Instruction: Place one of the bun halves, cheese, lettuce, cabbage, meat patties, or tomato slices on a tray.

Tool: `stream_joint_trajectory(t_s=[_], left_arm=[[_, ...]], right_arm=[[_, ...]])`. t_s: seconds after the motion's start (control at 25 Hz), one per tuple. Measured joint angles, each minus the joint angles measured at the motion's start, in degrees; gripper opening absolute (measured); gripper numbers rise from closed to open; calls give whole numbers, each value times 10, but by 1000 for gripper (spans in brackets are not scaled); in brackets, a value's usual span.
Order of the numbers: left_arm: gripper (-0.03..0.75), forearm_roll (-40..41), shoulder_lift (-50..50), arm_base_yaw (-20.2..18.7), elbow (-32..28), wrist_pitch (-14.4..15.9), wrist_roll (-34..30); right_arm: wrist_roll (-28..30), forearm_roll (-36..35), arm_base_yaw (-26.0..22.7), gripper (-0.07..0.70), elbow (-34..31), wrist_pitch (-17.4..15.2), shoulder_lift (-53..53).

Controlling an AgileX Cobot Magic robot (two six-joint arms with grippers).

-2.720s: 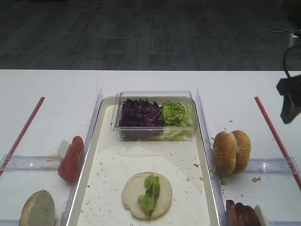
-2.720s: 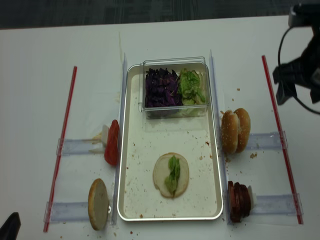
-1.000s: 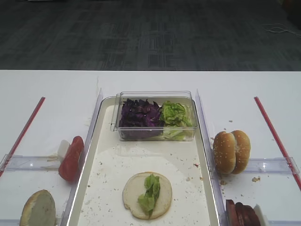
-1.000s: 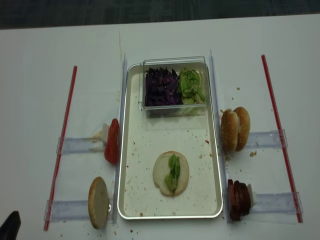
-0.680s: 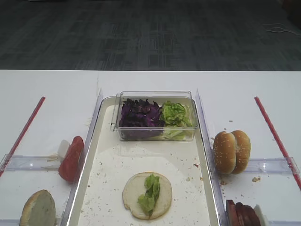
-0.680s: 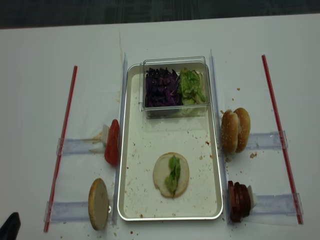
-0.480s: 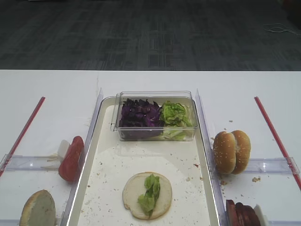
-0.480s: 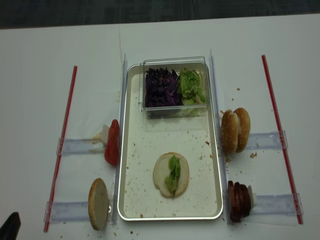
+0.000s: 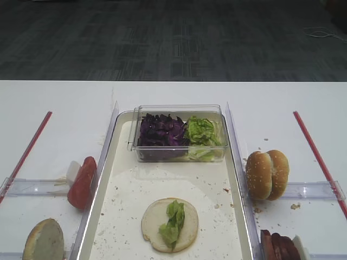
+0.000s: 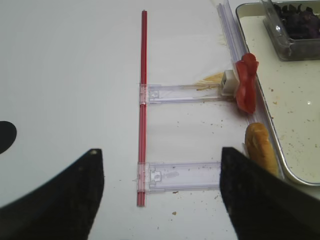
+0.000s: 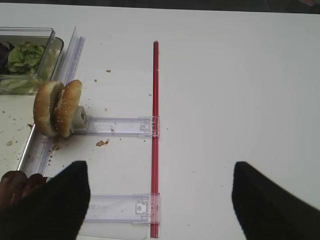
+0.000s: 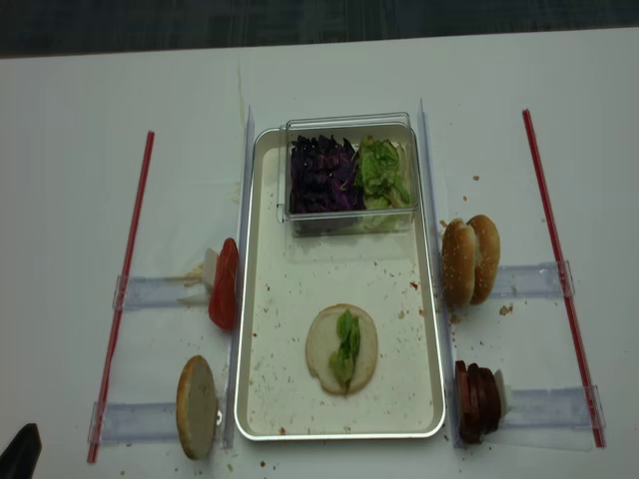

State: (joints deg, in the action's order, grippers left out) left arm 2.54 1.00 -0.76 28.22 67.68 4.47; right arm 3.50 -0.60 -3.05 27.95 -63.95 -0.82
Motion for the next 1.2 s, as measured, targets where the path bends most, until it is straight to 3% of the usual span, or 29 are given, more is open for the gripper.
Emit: stream_joint_trajectory(t_s=[1.2], left_arm=[[488, 0, 0, 0, 0, 0, 0]], right_arm=[[1, 0, 0, 612, 0, -1, 0]])
